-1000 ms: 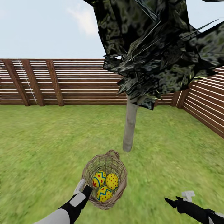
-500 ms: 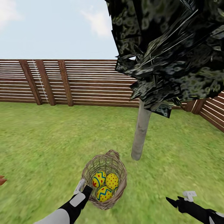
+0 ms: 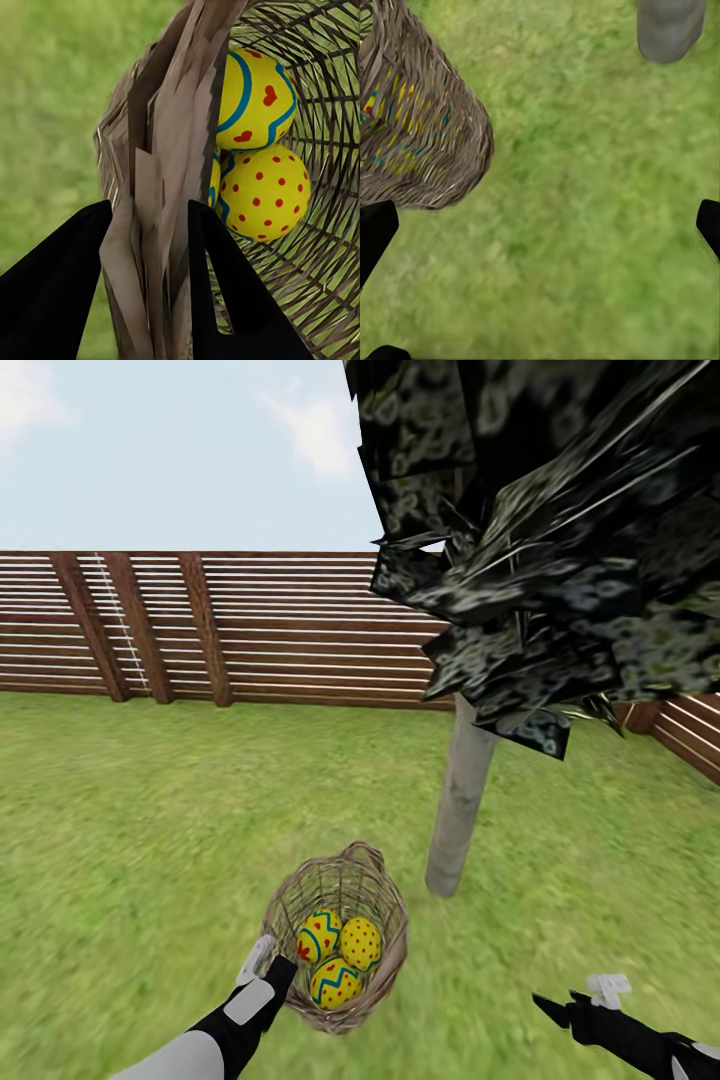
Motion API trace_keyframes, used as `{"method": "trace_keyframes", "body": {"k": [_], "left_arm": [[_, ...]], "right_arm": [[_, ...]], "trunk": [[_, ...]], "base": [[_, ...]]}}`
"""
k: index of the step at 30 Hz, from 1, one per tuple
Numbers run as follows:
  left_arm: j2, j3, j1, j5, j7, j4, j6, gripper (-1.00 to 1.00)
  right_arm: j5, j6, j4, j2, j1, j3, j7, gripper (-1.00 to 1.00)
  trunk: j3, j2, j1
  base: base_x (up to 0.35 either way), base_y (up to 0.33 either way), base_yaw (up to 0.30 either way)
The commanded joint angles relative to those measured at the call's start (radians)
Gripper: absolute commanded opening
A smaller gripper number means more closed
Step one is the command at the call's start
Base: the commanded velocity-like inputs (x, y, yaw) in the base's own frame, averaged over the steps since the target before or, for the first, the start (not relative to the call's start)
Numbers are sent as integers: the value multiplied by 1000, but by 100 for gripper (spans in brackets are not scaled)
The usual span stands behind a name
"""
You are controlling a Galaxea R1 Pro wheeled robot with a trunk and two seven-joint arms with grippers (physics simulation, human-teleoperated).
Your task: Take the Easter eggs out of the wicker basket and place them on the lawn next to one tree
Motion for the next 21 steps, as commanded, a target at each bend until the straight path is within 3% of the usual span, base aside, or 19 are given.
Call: {"method": "trace_keyframes", "body": {"k": [1, 10, 16, 21], "left_arm": [[-1, 4, -1, 0, 3, -2, -1, -100], [-1, 4, -1, 0, 3, -2, -1, -100], [-1, 5, -1, 2, 4, -3, -3, -100], [-1, 5, -1, 2, 4, -3, -3, -100]], "right_arm": [[4, 7, -1, 1, -1, -7, 7, 100], [5, 7, 1, 1, -1, -7, 7, 100], [-5, 8, -1, -6, -1, -9, 11, 100], [-6, 8, -1, -8, -1, -10, 10, 100]], "trunk": [[-1, -1, 1], [-1, -1, 1], [-1, -1, 1], [-17, -36, 20]], "base": [[331, 0, 0], [330, 0, 0], [38, 0, 0], [0, 0, 0]]}}
